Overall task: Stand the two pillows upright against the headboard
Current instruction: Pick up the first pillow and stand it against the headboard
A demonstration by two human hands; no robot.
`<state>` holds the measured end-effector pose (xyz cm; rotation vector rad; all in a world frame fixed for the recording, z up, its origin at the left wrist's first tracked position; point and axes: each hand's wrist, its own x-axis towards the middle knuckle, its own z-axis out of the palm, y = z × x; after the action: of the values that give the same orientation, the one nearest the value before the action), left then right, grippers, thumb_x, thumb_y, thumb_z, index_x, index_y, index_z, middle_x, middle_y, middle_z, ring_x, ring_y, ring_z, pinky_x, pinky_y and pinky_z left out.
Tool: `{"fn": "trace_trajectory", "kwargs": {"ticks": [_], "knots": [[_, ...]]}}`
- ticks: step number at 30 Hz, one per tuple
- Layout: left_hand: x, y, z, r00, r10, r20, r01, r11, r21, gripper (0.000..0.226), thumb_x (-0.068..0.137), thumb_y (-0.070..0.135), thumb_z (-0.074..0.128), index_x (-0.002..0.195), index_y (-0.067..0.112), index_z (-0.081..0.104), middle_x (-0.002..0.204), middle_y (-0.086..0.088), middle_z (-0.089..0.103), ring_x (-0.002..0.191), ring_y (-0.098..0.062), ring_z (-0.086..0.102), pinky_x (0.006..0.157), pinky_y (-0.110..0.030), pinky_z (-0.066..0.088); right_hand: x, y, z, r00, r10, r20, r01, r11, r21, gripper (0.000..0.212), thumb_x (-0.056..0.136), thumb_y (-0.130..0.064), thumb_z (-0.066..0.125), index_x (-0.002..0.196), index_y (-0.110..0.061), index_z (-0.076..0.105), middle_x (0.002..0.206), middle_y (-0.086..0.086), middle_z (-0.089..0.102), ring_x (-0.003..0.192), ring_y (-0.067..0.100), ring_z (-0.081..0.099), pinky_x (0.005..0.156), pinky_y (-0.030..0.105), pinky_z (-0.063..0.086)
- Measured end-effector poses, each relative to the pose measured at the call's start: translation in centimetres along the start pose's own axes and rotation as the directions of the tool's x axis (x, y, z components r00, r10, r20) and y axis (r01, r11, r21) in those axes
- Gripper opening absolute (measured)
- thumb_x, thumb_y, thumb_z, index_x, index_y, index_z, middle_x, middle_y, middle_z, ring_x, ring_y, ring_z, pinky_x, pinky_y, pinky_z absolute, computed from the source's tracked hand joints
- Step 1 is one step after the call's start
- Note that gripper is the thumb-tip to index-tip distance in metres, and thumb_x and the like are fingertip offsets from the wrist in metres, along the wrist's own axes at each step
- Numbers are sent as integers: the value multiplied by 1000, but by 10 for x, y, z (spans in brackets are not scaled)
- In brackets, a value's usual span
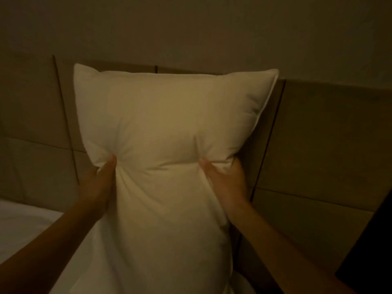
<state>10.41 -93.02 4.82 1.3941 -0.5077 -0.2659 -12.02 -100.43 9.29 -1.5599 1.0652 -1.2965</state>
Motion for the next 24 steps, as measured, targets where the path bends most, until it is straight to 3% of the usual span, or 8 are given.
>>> {"fn": "trace_trajectory", "kwargs": {"ticks": [3, 8, 11, 12, 14, 18, 22, 24], "knots": [[2, 18, 4, 990, 96, -99, -82, 987, 140, 37, 93, 35, 45, 74, 4, 54, 76, -15, 51, 85, -22, 48, 62, -23, 27, 5, -13, 2, 988, -144, -51, 141, 989, -52, 21, 84, -24, 59, 70, -9, 61, 78, 13, 60, 73, 21, 56, 73, 37, 45], [6, 32, 2, 966, 228, -120, -209, 966, 152, 40, 93, 32, 45, 67, 3, 55, 79, -20, 52, 78, -22, 48, 71, -29, 33, 1, -24, -8, 939, -297, -172, 287, 954, -81, 52, 89, -9, 52, 44, -22, 28, 56, -3, 31, 48, 5, 37, 50, 23, 27], [3, 28, -2, 962, 271, -45, -253, 938, 239, 45, 93, 34, 45, 73, -4, 58, 73, -19, 53, 68, -20, 47, 62, -27, 40, 1, -12, -15, 936, -278, -218, 214, 937, -276, 35, 89, -15, 51, 55, -14, 47, 78, 13, 49, 75, 24, 49, 74, 34, 36], [-1, 26, -3, 972, 235, 17, -231, 938, 257, 41, 93, 34, 45, 73, 1, 58, 71, -12, 52, 63, -16, 45, 56, -21, 39, 0, -9, -15, 947, -228, -227, 136, 924, -358, 19, 88, -15, 51, 75, -4, 58, 99, 20, 52, 93, 31, 52, 86, 38, 38], [-5, 16, -4, 983, 130, 130, -156, 962, 223, 40, 91, 41, 47, 89, 3, 61, 90, -8, 60, 74, -13, 54, 65, -18, 45, -6, -8, -13, 949, -215, -232, 59, 840, -540, 45, 85, -14, 49, 128, -2, 43, 137, 23, 39, 126, 39, 37, 106, 44, 31], [-9, 7, -14, 973, 83, 214, -133, 963, 232, 67, 85, 53, 48, 141, 17, 38, 148, -8, 40, 131, -22, 42, 109, -34, 33, -19, -26, 7, 728, -648, 223, 549, 357, -756, 73, 79, -35, 47, 145, -20, 19, 155, 20, 18, 142, 41, 13, 113, 57, 11], [-25, 1, -15, 942, 172, 287, -212, 971, 114, 78, 83, 50, 55, 148, 29, 16, 152, 6, 31, 133, -10, 35, 107, -27, 30, -15, -15, 41, 384, -511, 769, 810, -214, -546, 72, 76, -61, 37, 140, -27, 33, 154, 15, 25, 140, 41, 10, 106, 66, -1], [-26, -5, -16, 938, 182, 294, -226, 966, 123, 95, 73, 57, 58, 149, 30, 8, 156, 6, 25, 138, -11, 31, 112, -29, 27, 8, -13, 40, 331, -443, 833, 796, -343, -498, 74, 75, -66, 34, 139, -28, 35, 153, 11, 28, 141, 44, 14, 104, 64, -5]]}}
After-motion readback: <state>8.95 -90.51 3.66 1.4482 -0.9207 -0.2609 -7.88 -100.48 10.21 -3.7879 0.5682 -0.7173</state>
